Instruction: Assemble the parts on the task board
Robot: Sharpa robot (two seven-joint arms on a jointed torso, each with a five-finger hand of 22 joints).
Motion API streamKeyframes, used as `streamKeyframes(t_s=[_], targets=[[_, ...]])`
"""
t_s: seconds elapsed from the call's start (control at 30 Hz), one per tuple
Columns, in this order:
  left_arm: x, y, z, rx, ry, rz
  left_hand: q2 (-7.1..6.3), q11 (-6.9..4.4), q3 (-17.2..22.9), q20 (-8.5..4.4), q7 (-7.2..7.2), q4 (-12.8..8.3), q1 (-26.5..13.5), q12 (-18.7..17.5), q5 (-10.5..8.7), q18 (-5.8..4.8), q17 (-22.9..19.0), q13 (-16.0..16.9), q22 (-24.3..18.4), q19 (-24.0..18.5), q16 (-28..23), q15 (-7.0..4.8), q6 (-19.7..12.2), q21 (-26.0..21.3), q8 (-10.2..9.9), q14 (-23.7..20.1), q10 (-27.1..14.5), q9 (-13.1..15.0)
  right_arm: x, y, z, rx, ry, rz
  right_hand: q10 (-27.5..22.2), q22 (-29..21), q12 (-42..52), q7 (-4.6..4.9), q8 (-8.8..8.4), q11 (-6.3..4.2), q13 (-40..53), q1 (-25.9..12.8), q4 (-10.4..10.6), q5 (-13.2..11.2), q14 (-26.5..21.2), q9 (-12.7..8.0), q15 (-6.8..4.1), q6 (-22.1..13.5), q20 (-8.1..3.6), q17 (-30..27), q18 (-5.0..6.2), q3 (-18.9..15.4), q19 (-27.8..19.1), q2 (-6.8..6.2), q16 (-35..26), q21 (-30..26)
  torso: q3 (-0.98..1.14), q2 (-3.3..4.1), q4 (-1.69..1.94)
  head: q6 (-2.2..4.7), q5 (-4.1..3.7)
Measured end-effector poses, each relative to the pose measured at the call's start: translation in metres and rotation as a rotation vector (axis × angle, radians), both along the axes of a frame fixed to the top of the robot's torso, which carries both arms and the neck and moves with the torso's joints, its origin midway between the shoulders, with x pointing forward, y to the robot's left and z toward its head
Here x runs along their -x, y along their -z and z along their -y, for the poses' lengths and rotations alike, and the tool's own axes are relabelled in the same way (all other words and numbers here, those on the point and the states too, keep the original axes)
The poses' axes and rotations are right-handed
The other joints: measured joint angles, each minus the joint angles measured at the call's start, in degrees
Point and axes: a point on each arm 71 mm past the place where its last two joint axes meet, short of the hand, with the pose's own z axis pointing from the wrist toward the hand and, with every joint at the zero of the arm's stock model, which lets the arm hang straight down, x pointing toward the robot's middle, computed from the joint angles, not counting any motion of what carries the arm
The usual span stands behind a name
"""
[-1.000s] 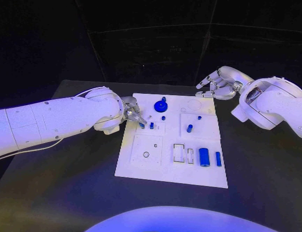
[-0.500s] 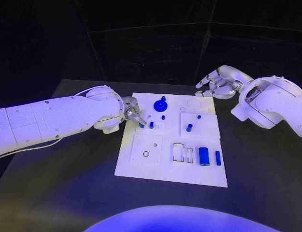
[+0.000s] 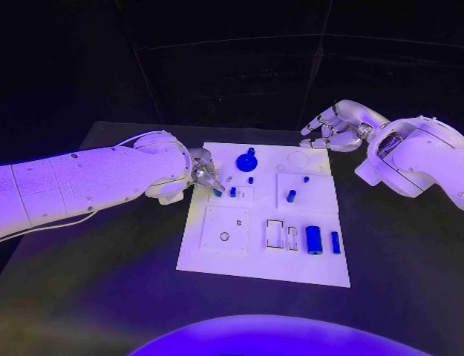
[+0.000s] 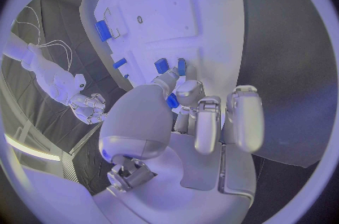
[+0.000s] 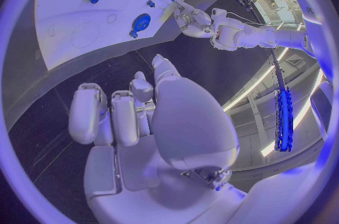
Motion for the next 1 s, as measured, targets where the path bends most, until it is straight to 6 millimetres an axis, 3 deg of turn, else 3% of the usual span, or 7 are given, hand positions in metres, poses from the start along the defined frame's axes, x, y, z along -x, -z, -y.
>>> streamKeyframes(t_s=[0.23,0.47,1.0], targets=[[-0.0024,0.0009,0.0025,-0.007,0.001,-0.004,-0.89,-0.22,3.1,0.0,-0.13,-2.5,-3.4,0.7,0.0,0.0,0.0,0.3,0.0,0.0,0.0,0.0,0.7,0.0,0.9,0.0,0.6,0.6,0.0001,0.0,0.0,0.0,0.0,0.0,0.0,-0.1,-0.2,0.0,0.0,0.0,-0.2,0.0,0.2,0.0,0.0,0.0,0.0,0.0,0.0,0.0,0.0,-0.2,0.0,0.0,0.0,0.0,0.02,-0.01,-0.01,-0.12,0.0],[-0.003,0.0024,0.0045,-0.016,0.007,-0.013,-1.94,-0.57,1.2,-0.35,-1.12,-1.5,-5.0,1.0,0.0,0.0,0.0,0.8,0.0,-0.1,0.0,-0.35,1.7,0.0,1.8,0.1,0.9,1.2,0.0004,-0.0001,-0.0004,-0.001,-0.002,0.0,0.0,-0.1,-0.2,0.0,0.0,0.0,-0.2,0.0,0.2,0.0,0.0,0.0,0.0,0.0,0.0,0.0,0.0,-0.2,0.0,0.0,0.0,0.0,0.02,-0.01,-0.07,-0.18,-0.34],[-0.0062,0.0052,0.0049,-0.025,0.004,-0.021,-3.25,-0.84,-3.5,-0.71,-1.46,0.3,-7.2,1.6,0.04,0.01,0.0,1.2,0.0,-0.1,0.0,-0.62,2.4,0.2,3.3,0.2,1.2,2.4,0.0009,-0.0002,-0.0004,0.0,-0.004,-0.001,0.0,-0.2,-0.2,0.0,0.0,0.0,-0.2,0.0,0.2,0.0,0.0,0.0,0.0,0.0,0.0,0.0,0.0,-0.2,0.0,0.0,0.0,-0.2,0.0,-0.01,0.0,-0.37,-0.64]])
